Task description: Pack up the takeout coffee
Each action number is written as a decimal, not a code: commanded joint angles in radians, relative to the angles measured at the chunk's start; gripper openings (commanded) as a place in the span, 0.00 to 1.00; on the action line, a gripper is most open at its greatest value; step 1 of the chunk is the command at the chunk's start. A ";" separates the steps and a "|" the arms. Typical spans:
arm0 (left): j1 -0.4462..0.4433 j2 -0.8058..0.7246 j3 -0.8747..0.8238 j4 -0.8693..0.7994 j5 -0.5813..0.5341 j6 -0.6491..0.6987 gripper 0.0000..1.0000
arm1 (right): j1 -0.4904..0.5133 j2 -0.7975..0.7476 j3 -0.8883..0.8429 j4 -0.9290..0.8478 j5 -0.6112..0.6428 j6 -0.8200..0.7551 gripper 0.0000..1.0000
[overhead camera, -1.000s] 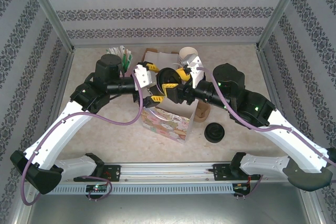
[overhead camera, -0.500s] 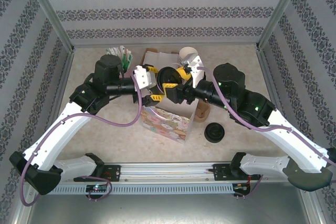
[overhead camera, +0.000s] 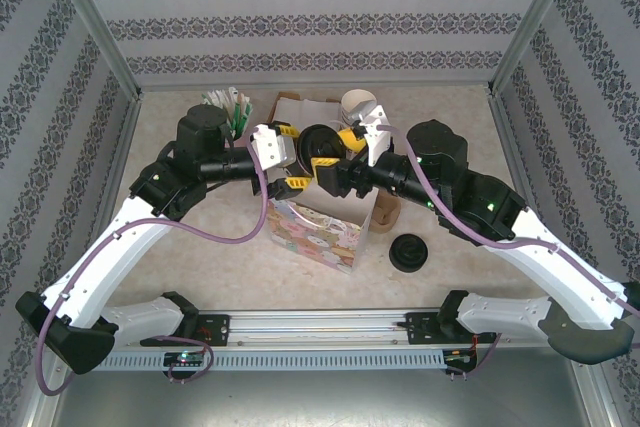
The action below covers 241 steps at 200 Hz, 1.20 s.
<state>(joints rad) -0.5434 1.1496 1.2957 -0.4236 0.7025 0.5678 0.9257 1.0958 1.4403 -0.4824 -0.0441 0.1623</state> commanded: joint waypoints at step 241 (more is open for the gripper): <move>-0.012 -0.001 0.006 -0.015 -0.063 0.092 0.74 | -0.047 0.243 0.542 -0.622 -0.062 0.145 0.89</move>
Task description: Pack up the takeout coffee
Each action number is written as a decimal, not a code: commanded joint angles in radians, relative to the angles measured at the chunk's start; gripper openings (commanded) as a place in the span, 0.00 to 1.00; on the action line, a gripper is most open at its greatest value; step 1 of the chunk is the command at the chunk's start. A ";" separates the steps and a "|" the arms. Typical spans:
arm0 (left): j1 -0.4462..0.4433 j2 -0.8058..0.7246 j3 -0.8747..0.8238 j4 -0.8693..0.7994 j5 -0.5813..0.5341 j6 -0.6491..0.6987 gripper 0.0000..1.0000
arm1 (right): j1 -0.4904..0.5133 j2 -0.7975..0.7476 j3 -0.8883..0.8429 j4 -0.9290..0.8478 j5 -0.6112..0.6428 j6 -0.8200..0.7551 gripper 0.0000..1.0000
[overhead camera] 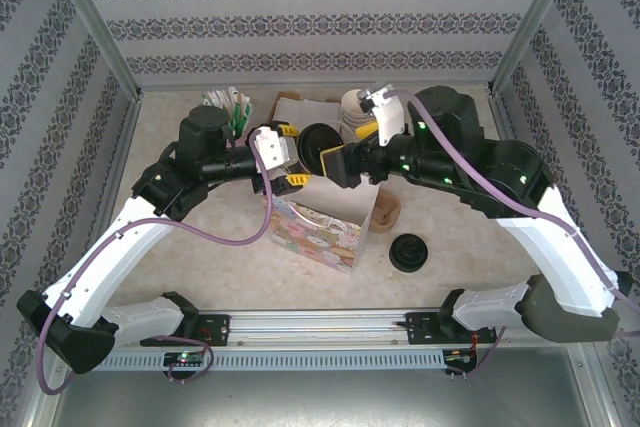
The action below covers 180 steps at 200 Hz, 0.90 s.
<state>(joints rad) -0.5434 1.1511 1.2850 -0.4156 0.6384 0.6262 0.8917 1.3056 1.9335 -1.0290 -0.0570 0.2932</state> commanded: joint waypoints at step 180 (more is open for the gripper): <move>-0.014 -0.003 0.019 -0.029 0.031 0.032 0.74 | -0.006 0.120 0.069 -0.085 -0.010 -0.018 0.88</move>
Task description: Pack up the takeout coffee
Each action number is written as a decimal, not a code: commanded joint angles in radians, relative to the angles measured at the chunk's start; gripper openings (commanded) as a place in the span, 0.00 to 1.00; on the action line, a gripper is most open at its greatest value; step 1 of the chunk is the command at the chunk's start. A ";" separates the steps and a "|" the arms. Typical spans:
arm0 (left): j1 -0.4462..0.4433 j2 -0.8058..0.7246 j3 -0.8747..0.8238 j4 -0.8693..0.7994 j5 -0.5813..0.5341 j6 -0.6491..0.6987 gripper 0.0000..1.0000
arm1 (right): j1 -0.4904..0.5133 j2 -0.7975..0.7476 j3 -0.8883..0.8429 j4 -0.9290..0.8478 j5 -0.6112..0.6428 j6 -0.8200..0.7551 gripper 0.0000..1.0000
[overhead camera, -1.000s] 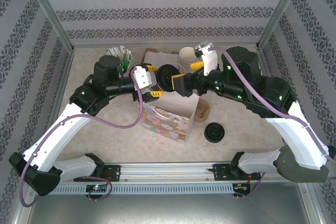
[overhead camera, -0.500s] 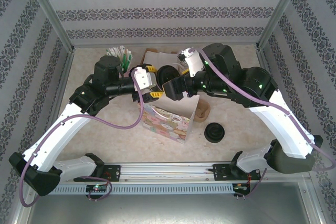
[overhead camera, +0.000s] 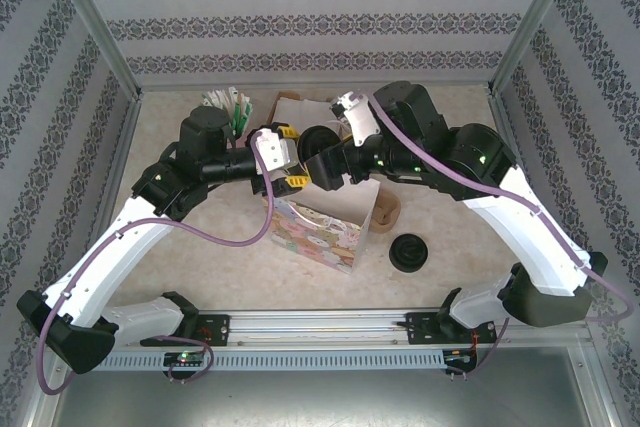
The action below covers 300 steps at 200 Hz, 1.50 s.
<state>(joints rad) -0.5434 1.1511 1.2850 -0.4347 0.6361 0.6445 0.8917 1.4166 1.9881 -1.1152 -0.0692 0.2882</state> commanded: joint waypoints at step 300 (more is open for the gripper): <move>-0.017 -0.080 0.022 0.002 -0.004 -0.017 0.98 | 0.006 -0.016 -0.016 0.004 0.084 -0.064 0.67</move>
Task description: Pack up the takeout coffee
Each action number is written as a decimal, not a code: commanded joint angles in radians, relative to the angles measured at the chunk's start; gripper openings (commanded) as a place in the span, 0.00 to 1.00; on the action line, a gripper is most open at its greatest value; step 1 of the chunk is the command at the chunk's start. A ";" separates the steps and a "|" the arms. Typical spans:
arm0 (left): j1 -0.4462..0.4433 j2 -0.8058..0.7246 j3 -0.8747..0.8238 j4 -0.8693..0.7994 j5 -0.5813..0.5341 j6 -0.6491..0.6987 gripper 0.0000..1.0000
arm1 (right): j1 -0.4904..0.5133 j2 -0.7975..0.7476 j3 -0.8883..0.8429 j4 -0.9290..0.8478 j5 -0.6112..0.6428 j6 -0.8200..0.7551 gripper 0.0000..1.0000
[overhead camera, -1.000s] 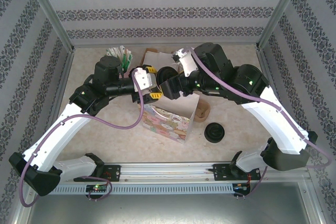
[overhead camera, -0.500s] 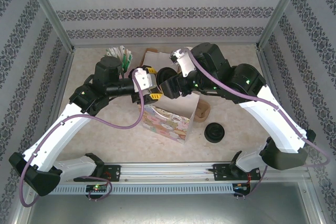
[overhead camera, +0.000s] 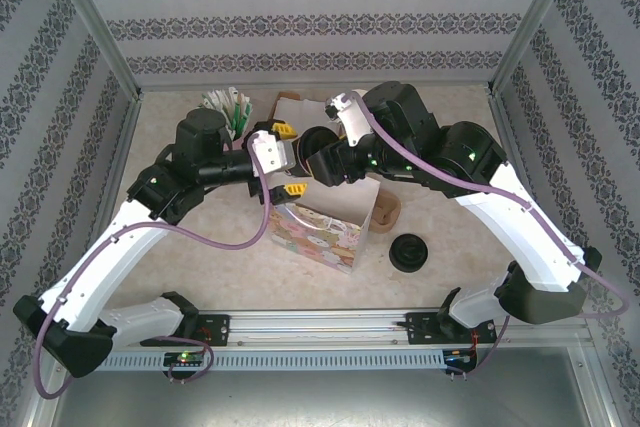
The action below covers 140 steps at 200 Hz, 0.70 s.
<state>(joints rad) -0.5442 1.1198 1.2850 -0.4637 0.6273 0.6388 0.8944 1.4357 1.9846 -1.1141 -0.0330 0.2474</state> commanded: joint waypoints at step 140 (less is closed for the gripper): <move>-0.016 -0.382 -0.294 0.219 -0.440 -0.838 1.00 | 0.005 0.085 0.096 -0.246 -0.067 -0.323 0.63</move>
<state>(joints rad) -0.5499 0.7448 1.0134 -0.2714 0.3725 0.0723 0.8940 1.4635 2.0163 -1.2766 -0.0669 0.0242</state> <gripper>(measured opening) 0.999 0.658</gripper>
